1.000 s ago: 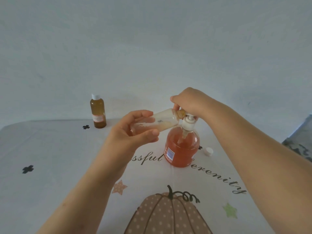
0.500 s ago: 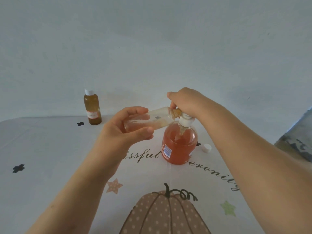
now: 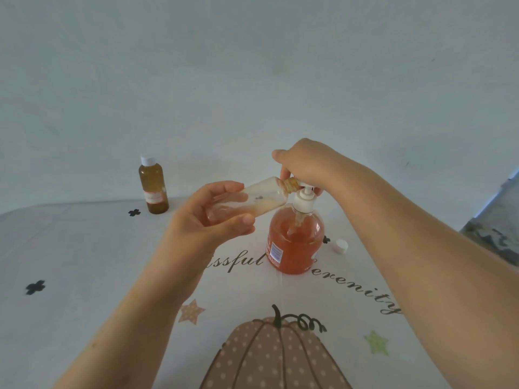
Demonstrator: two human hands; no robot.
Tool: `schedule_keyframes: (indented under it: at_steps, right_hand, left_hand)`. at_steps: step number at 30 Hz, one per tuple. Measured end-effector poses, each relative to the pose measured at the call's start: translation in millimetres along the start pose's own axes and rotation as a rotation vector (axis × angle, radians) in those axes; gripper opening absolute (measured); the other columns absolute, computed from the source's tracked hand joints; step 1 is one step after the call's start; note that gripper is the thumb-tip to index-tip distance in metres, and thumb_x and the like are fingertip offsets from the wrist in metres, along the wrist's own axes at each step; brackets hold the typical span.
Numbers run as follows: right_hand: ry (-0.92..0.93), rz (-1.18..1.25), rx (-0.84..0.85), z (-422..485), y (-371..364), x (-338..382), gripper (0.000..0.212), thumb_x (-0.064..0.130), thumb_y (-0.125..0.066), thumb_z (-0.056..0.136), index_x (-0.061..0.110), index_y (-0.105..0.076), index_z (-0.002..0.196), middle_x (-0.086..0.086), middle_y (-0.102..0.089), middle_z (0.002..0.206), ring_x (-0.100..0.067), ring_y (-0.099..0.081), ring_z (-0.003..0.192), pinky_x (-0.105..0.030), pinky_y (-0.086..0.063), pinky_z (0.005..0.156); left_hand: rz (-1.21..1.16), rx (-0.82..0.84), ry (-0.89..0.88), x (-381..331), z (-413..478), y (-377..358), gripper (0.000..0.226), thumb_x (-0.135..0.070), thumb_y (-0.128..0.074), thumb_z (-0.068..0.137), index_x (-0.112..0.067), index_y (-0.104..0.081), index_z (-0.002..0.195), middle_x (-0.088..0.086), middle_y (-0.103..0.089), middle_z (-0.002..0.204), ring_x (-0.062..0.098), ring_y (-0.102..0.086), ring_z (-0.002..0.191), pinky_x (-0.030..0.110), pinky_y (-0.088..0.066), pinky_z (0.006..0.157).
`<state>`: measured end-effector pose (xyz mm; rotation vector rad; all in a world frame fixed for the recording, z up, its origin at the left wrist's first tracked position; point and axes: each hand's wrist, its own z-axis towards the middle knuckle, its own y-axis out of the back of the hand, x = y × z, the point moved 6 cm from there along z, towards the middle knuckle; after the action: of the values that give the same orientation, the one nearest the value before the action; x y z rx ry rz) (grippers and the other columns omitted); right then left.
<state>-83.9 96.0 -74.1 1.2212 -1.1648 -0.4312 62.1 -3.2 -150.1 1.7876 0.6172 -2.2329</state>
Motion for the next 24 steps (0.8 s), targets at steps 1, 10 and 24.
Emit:
schedule_keyframes:
  at_steps: [1,10,24]
  right_hand:
    - [-0.024,0.041,-0.002,1,0,-1,0.040,0.024,-0.034,0.102,-0.001,-0.063,0.113,-0.010,-0.054,0.081,-0.027,-0.053,0.073,-0.033,-0.046,0.069]
    - [0.017,0.000,0.054,6,-6,-5,0.044,0.032,-0.033,0.102,0.007,-0.068,0.094,-0.001,-0.049,0.066,-0.017,-0.045,0.053,-0.025,-0.037,0.049]
    - [0.062,0.012,-0.021,11,-7,-8,0.046,0.037,-0.036,0.103,0.003,-0.065,0.114,0.001,-0.045,0.067,-0.018,-0.047,0.063,-0.025,-0.037,0.054]
  left_hand:
    - [0.000,-0.002,-0.003,0,0,0,0.042,-0.012,-0.075,0.064,-0.019,-0.067,0.105,0.001,-0.072,0.104,0.028,-0.071,0.088,0.043,-0.055,0.089]
    - [0.032,-0.014,0.015,0,0,0,0.045,-0.013,-0.077,0.062,-0.020,-0.067,0.105,-0.001,-0.072,0.103,0.029,-0.072,0.088,0.052,-0.050,0.096]
    - [0.028,-0.027,0.021,1,0,1,0.047,-0.012,-0.076,0.061,-0.017,-0.066,0.107,0.000,-0.073,0.101,0.031,-0.071,0.088,0.053,-0.048,0.097]
